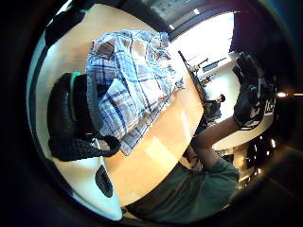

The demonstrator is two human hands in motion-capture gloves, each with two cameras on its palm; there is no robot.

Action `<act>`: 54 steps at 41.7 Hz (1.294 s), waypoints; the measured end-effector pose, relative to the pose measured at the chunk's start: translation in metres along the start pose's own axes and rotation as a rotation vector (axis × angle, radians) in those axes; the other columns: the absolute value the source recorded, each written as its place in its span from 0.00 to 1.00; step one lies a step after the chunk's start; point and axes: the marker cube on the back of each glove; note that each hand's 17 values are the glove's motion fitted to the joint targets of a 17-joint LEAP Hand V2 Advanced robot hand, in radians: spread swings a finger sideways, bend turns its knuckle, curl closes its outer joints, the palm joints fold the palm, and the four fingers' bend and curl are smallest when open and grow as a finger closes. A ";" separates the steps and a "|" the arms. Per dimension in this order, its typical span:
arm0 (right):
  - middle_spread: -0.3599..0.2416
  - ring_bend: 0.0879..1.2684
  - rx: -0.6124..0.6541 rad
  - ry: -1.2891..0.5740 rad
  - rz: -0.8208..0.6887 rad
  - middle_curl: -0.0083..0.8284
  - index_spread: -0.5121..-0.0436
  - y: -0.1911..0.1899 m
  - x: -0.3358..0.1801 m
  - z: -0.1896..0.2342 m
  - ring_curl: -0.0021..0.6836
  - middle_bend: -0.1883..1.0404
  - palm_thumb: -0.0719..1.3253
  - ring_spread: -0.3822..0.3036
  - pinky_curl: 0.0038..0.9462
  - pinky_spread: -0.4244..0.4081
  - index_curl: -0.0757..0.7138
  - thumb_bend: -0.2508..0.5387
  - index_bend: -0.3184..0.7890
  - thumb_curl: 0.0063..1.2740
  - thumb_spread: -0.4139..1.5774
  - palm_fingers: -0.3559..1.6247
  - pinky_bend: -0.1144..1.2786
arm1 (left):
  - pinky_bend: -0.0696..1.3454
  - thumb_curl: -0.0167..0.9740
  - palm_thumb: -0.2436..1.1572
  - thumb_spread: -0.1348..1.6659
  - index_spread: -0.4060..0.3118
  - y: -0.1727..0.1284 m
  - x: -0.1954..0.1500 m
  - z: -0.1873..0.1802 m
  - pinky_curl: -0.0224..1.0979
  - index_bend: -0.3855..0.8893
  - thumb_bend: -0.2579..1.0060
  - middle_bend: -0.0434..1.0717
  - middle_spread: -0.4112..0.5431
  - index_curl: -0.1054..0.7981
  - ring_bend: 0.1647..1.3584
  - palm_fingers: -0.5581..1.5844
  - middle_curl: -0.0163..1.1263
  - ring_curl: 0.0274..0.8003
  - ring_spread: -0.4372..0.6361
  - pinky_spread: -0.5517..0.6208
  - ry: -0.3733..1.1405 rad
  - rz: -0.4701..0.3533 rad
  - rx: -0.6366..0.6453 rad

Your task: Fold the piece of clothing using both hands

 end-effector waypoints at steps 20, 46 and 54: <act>0.47 0.23 -0.178 -0.245 0.060 0.37 0.37 0.082 -0.017 0.011 0.50 0.28 0.47 0.45 0.35 0.77 0.51 0.38 0.43 0.28 0.83 0.49 0.39 | 0.18 0.31 0.44 0.89 0.39 0.003 -0.016 0.015 0.25 0.42 0.37 0.26 0.39 0.48 0.20 0.51 0.37 0.36 0.58 0.79 -0.088 -0.049 -0.061; 0.47 0.22 -0.157 -0.293 0.066 0.38 0.37 0.090 -0.025 -0.005 0.52 0.28 0.50 0.45 0.37 0.76 0.52 0.30 0.43 0.30 0.83 0.49 0.39 | 0.18 0.34 0.46 0.89 0.39 0.002 -0.009 0.016 0.27 0.42 0.34 0.26 0.39 0.50 0.21 0.51 0.39 0.39 0.57 0.79 -0.085 -0.022 -0.040; 0.47 0.22 -0.163 -0.198 0.100 0.38 0.37 0.091 -0.010 0.009 0.53 0.28 0.50 0.45 0.37 0.76 0.52 0.30 0.43 0.30 0.83 0.49 0.39 | 0.17 0.35 0.48 0.89 0.38 0.003 0.025 0.021 0.26 0.43 0.34 0.26 0.38 0.50 0.22 0.52 0.39 0.39 0.55 0.79 -0.166 0.095 0.043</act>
